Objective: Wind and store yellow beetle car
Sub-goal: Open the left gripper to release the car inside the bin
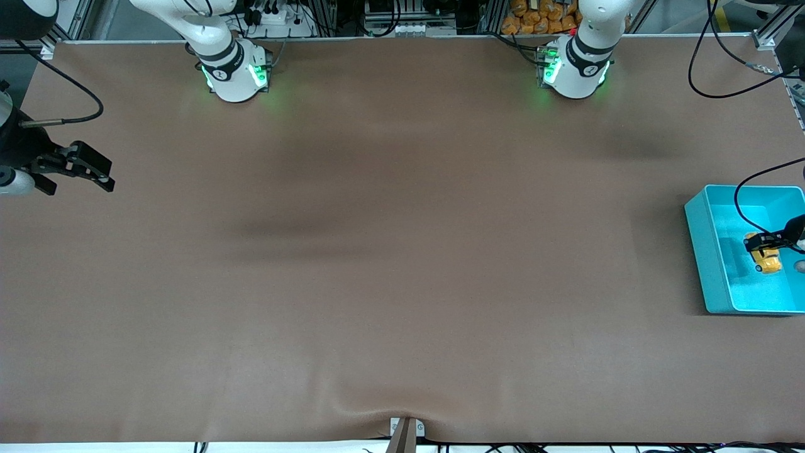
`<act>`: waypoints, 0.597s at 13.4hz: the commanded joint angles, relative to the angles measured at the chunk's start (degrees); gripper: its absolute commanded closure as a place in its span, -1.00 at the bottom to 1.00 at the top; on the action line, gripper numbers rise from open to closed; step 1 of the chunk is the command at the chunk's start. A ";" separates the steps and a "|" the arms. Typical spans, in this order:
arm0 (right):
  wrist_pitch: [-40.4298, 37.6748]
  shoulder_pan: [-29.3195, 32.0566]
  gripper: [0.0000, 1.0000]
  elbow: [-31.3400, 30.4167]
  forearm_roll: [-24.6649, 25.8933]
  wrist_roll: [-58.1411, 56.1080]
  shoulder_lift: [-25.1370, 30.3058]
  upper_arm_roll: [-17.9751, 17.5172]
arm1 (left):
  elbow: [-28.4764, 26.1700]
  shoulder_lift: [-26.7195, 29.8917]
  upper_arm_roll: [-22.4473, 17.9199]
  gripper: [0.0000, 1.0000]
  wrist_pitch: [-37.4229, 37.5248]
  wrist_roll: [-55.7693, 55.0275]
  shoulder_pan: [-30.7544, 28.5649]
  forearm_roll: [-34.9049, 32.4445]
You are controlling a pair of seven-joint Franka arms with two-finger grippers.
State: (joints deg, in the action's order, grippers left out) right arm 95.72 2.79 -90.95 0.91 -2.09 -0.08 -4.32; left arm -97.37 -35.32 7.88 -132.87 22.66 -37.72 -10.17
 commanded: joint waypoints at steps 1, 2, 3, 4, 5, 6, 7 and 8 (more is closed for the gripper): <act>-1.24 -0.42 -1.00 1.65 0.32 -0.29 -0.71 0.10 | 1.48 -1.77 0.73 1.00 -1.25 3.08 -0.34 -0.64; -1.24 -0.42 -1.00 1.65 0.32 -0.29 -0.71 0.10 | 1.74 -2.56 0.73 1.00 -1.34 3.26 -0.34 -0.72; -1.24 -0.42 -1.00 1.56 0.32 -0.37 -0.71 0.10 | 1.75 -2.65 0.73 1.00 -1.34 3.26 -0.25 -0.73; -1.24 -0.42 -1.00 1.56 0.32 -0.20 -0.80 0.10 | 1.75 -2.83 0.73 1.00 -1.34 3.26 -0.25 -0.73; -1.15 -0.51 -1.00 1.56 0.32 -0.20 -0.80 0.10 | 1.75 -3.35 0.64 1.00 -1.34 3.26 -0.25 -0.81; -1.15 -0.42 -1.00 1.65 0.32 -0.20 -0.71 0.10 | 1.83 -3.62 0.64 1.00 -1.34 3.26 -0.25 -0.99; -1.15 -0.33 -1.00 1.65 0.32 -0.29 -0.71 0.10 | 1.75 -3.62 0.56 1.00 -1.34 3.18 -0.25 -1.16; -1.15 -0.33 -1.00 1.65 0.32 -0.20 -0.71 0.10 | 1.75 -3.62 0.55 0.99 -1.34 3.26 -0.34 -1.34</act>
State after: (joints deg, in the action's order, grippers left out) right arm 95.52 2.79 -90.92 0.91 -2.09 -0.09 -4.36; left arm -96.96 -38.26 8.16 -134.06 25.08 -37.63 -10.17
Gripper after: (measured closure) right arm 0.000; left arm 0.502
